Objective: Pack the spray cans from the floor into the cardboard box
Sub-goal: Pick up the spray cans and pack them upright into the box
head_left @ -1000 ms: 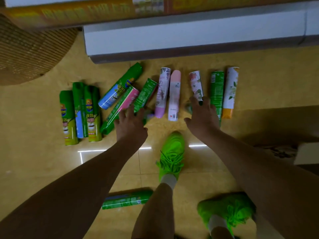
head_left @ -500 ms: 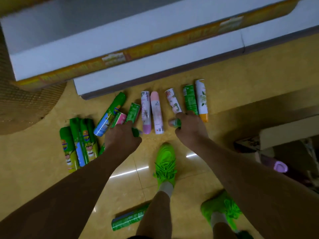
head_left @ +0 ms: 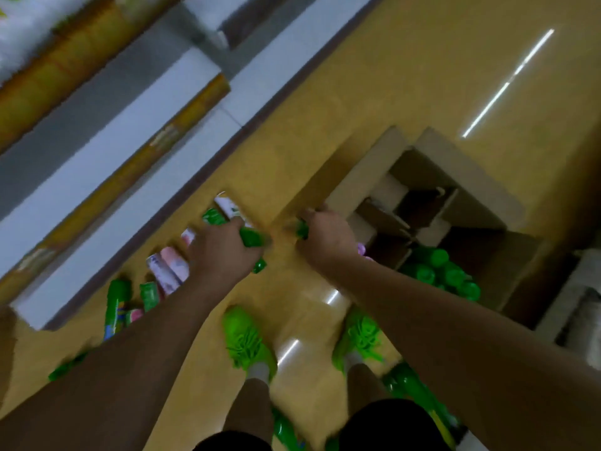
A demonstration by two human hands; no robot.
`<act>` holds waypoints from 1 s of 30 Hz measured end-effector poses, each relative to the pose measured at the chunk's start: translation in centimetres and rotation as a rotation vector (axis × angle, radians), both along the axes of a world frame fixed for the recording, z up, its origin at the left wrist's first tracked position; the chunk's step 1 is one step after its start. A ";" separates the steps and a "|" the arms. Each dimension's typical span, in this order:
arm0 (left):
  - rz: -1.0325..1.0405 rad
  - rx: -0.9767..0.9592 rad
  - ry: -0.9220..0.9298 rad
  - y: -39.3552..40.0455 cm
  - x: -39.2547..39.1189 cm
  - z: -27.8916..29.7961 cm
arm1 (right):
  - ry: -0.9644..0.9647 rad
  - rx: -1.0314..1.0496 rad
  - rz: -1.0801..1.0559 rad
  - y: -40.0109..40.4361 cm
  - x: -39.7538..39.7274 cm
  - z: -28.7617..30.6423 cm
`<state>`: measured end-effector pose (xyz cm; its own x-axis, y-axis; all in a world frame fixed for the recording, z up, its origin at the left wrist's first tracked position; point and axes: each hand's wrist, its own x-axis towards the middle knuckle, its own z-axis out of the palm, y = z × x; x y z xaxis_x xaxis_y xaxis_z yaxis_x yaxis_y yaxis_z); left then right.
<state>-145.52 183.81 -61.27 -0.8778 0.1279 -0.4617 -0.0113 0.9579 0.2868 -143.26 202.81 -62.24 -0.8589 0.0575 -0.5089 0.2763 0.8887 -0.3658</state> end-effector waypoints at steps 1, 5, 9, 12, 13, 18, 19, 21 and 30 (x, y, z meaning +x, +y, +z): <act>-0.050 0.012 0.014 2.6 -0.5 0.6 | 0.010 0.012 -0.042 2.4 0.5 0.4; -0.216 0.055 0.052 13.4 -1.6 3.6 | 0.057 0.066 -0.200 11.6 3.0 2.5; -0.383 0.068 0.044 23.9 -1.8 6.0 | 0.051 0.102 -0.375 20.6 5.9 5.0; -0.471 0.099 0.035 31.6 -1.1 6.9 | 0.077 0.131 -0.492 27.3 8.4 6.0; -0.487 0.109 0.032 34.0 -0.8 6.7 | 0.076 0.138 -0.532 29.4 9.2 6.1; -0.594 0.218 -0.029 44.1 1.9 2.6 | 0.024 0.144 -0.712 38.4 13.0 3.6; -0.633 0.223 -0.025 45.8 2.6 1.4 | 0.019 0.143 -0.731 39.8 13.7 2.6; -0.705 0.215 -0.040 48.7 3.8 -1.3 | 0.008 0.144 -0.753 41.9 14.8 0.1; -0.874 0.091 -0.153 55.6 9.3 -16.6 | -0.095 0.030 -0.784 46.1 18.9 -14.4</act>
<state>-136.21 239.45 -77.85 -0.3788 0.7646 -0.5215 0.6680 0.6158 0.4177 -124.38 248.87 -76.64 -0.5153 0.6426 -0.5671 0.8550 0.4312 -0.2883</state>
